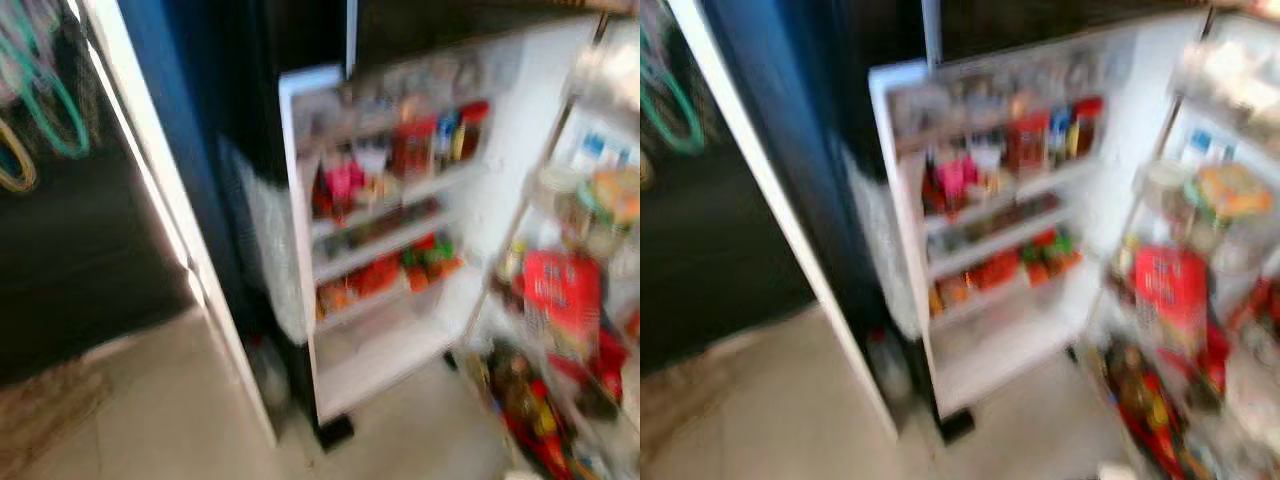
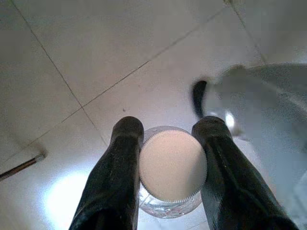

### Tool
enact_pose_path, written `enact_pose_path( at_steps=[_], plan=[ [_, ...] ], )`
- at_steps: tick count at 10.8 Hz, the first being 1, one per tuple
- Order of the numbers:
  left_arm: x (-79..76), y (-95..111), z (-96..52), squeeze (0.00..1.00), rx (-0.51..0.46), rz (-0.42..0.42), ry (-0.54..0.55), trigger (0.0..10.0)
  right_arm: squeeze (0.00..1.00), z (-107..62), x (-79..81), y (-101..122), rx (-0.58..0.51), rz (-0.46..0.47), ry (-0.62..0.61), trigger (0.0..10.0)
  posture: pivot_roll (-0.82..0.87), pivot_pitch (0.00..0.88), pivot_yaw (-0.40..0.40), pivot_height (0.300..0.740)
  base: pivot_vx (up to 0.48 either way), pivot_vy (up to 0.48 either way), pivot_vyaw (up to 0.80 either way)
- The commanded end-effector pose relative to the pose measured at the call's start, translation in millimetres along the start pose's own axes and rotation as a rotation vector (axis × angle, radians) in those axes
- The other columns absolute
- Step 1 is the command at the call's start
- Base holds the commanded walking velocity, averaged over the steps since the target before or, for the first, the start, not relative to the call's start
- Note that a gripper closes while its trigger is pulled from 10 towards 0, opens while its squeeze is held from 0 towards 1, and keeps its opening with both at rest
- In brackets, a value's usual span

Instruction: Restocking fridge

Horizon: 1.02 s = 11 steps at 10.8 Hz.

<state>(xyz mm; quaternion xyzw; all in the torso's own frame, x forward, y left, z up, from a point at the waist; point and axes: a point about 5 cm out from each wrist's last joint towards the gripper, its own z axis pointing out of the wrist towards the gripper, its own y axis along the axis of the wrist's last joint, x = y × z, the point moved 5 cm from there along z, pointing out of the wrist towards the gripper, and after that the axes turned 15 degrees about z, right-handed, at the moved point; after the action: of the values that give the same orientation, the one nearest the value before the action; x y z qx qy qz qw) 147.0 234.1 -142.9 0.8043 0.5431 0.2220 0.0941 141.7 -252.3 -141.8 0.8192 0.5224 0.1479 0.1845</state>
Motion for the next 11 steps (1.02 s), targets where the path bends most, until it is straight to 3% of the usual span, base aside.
enact_pose_path(
  at_steps=[1, 2, 11],
  plan=[
    [1.2, -11.4, -2.1, 0.0, 0.03, 0.008, -0.002, 10.0, 0.0, 2.0, 12.0, 7.9, -0.026, -0.014, 0.027, 10.0, 0.0, 0.0, 0.017, 0.74, 0.0, -0.281, 0.8],
    [1.4, -11.1, -2.1, 0.0, 0.029, 0.007, -0.003, 10.0, 0.0, 2.0, 12.1, 7.0, -0.021, 0.002, 0.03, 10.0, 0.0, 0.0, 0.015, 0.74, 0.0, -0.277, 0.8],
    [1.4, -11.5, -2.1, 0.0, 0.03, 0.002, -0.001, 10.0, 0.0, 1.9, 13.9, 4.8, -0.006, 0.02, 0.05, 10.0, 0.0, 0.0, 0.013, 0.74, 0.0, -0.277, 0.0]
  ],
)
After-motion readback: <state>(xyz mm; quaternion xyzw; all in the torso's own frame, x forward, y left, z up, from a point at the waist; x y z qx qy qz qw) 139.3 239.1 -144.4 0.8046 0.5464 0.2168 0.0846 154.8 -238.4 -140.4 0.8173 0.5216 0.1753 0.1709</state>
